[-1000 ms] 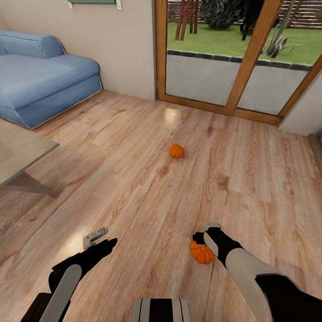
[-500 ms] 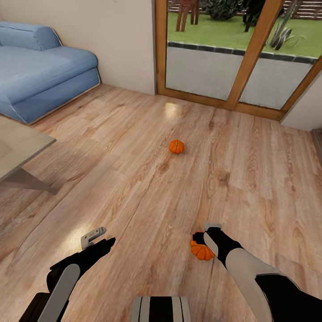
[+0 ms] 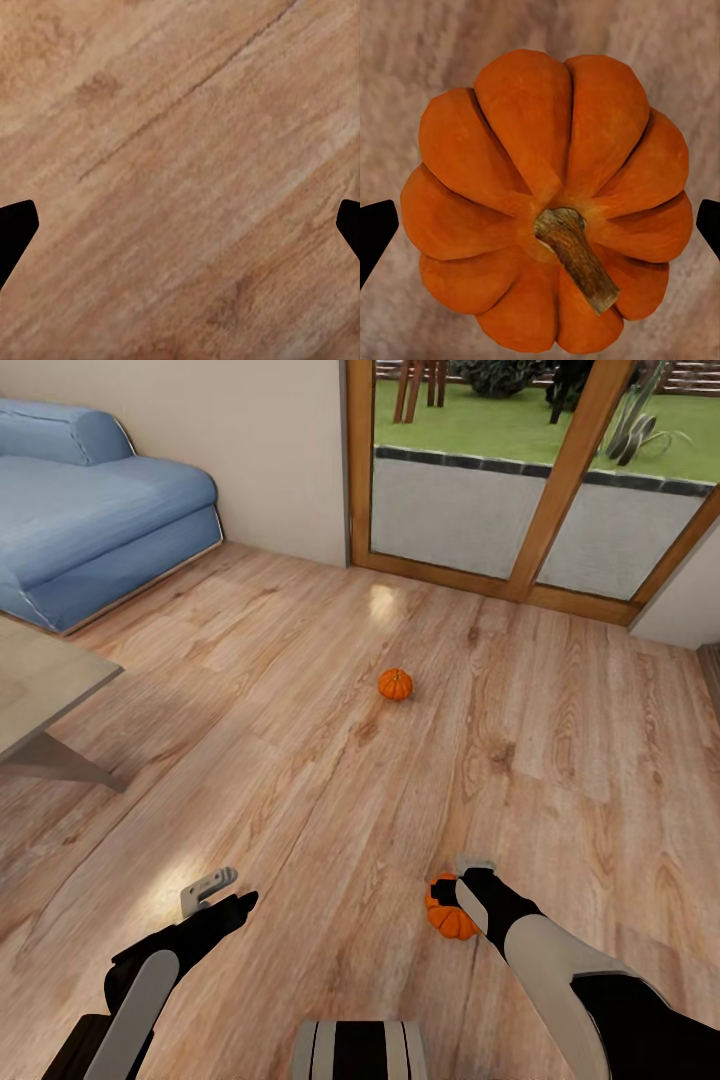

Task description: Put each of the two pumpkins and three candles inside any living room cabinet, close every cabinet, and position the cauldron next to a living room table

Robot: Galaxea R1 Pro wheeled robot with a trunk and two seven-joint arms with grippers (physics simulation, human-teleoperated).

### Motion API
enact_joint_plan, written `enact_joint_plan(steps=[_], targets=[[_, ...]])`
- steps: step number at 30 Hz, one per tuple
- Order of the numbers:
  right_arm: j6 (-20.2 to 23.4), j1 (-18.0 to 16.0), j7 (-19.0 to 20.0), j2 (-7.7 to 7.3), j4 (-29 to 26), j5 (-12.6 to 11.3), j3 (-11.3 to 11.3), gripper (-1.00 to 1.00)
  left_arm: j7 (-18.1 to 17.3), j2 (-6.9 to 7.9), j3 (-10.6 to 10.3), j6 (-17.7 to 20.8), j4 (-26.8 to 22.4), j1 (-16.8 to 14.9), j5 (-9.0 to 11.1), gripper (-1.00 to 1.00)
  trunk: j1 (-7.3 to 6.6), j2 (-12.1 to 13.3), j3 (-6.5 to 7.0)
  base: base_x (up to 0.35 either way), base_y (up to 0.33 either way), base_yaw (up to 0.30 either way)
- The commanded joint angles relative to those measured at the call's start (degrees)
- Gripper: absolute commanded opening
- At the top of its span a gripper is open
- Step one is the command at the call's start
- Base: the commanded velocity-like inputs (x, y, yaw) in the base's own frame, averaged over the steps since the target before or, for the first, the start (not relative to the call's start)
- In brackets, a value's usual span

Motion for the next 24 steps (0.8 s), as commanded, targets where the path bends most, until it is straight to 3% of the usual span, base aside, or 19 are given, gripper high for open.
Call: enact_joint_plan(steps=[1,5,9,21,24], targets=[[0.3,0.0,-0.4,0.00,-0.1,-0.6,0.3,1.00,0.6,0.05,-0.1,0.0,-0.1,0.0,0.6,1.00,-0.01,0.0,-0.04,0.000,0.000,0.000],[0.2,0.0,-0.4,-0.03,-0.1,-0.6,0.3,1.00,0.6,0.05,-0.1,0.0,-0.1,0.0,0.6,1.00,-0.01,0.0,-0.04,0.000,0.000,0.000],[0.3,0.0,-0.4,-0.02,-0.1,-0.6,0.3,1.00,0.6,0.05,-0.1,0.0,-0.1,0.0,0.6,1.00,0.09,-0.1,-0.92,0.000,0.000,0.000],[0.3,0.0,-0.3,-0.01,-0.1,-0.6,0.3,1.00,0.6,0.05,-0.1,0.0,-0.1,0.0,0.6,1.00,0.09,-0.1,-0.92,0.000,0.000,0.000],[0.3,0.0,-0.4,-0.01,-0.1,-0.6,0.3,1.00,0.6,0.05,-0.1,0.0,-0.1,0.0,0.6,1.00,0.17,-0.1,-1.59,0.000,0.000,0.000]])
